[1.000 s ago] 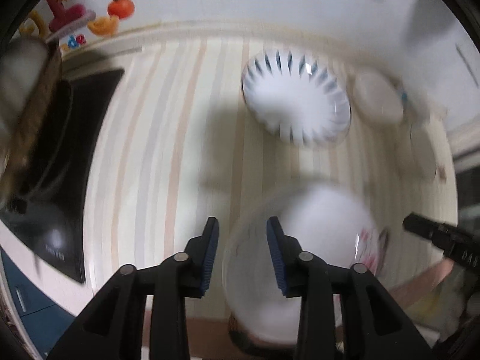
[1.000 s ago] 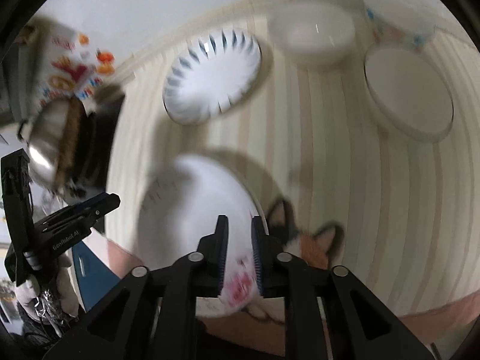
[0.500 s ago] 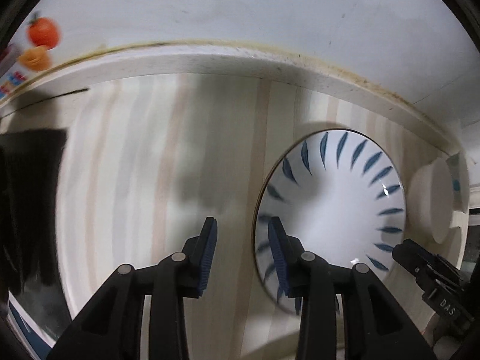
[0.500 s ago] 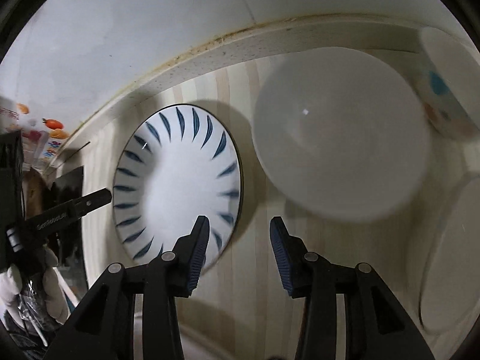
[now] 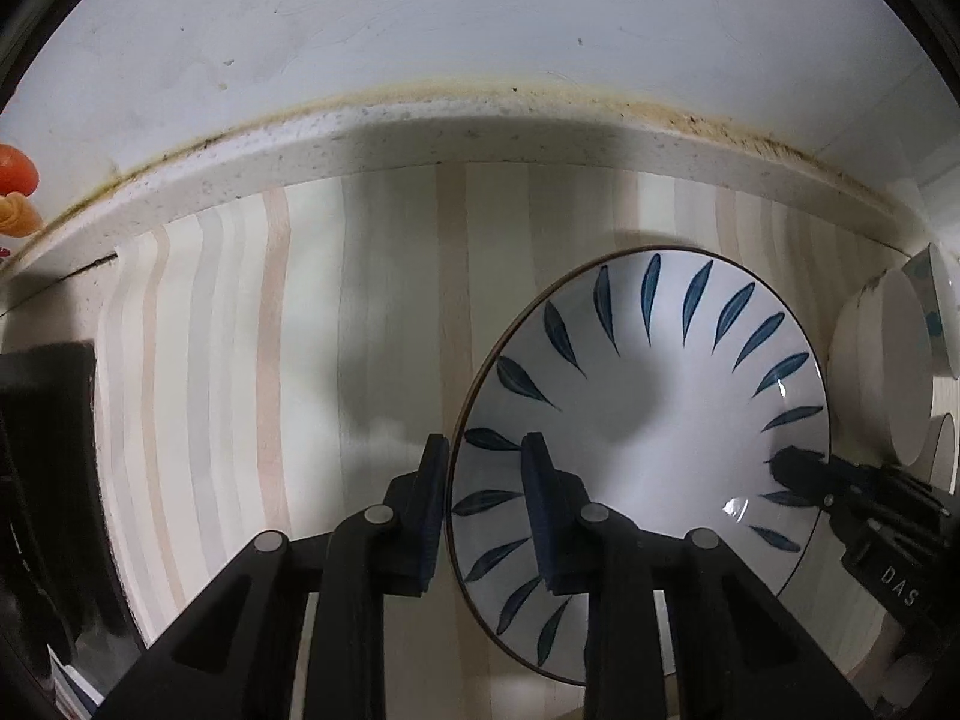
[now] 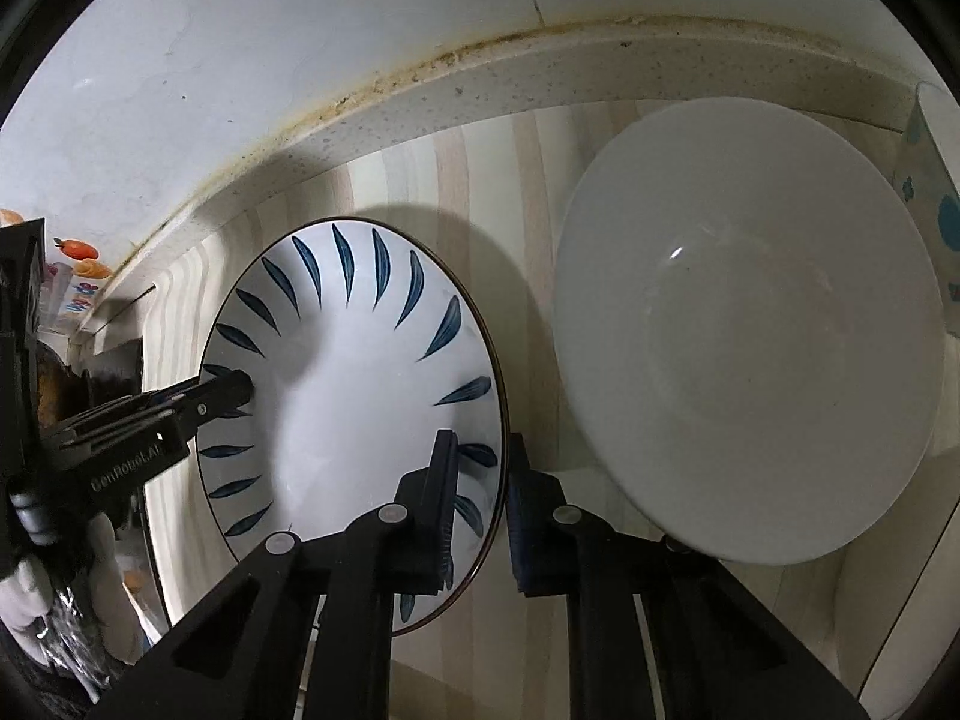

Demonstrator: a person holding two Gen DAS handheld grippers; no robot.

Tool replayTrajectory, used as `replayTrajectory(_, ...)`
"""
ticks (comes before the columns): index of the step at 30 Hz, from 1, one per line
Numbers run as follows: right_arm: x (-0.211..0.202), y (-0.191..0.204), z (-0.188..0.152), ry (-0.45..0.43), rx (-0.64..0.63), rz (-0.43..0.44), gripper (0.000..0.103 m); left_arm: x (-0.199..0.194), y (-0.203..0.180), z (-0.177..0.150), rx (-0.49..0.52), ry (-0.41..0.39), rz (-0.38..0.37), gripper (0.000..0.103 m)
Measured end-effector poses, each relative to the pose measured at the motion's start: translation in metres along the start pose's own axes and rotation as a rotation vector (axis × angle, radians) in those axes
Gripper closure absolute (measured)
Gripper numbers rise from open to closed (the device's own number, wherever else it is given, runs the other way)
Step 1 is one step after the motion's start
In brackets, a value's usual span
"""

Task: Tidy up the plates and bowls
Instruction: 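Lift the blue-striped plate with the stack and carry it toward the cat mat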

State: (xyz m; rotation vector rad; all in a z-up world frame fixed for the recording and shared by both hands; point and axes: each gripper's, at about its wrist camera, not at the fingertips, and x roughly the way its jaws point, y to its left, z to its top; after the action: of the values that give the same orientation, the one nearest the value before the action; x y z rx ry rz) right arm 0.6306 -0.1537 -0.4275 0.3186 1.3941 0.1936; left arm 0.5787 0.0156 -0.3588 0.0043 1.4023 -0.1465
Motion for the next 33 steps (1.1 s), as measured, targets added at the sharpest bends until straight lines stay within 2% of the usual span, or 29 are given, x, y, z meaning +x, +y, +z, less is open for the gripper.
replayTrajectory(9,-0.019,0.006,-0.009,0.002,-0.035,0.029,0.088,-0.030,0.008,-0.037,-0.032,-0.042,-0.015,0.082)
replayTrajectory(17,-0.067,0.027,-0.032,-0.039,-0.080,0.048,0.088,-0.088,0.011,-0.085,-0.047,-0.108,-0.039,0.082)
replayTrajectory(19,-0.083,0.031,-0.043,-0.054,-0.086,0.050,0.088,-0.102,0.006,-0.101,-0.042,-0.122,-0.043,0.082)
replayTrajectory(22,-0.101,0.039,-0.060,-0.068,-0.089,0.053,0.088,-0.122,0.007,-0.100,-0.032,-0.141,-0.047,0.082)
replayTrajectory(23,-0.107,0.039,-0.065,-0.073,-0.090,0.053,0.088,-0.128,0.006,-0.109,-0.026,-0.147,-0.050,0.082)
replayTrajectory(26,-0.133,0.035,-0.090,-0.090,-0.087,0.053,0.088,-0.140,0.004,-0.124,-0.018,-0.158,-0.062,0.082)
replayTrajectory(33,-0.157,0.038,-0.144,-0.098,-0.082,0.052,0.088,-0.155,0.001,-0.169,-0.011,-0.169,-0.073,0.082)
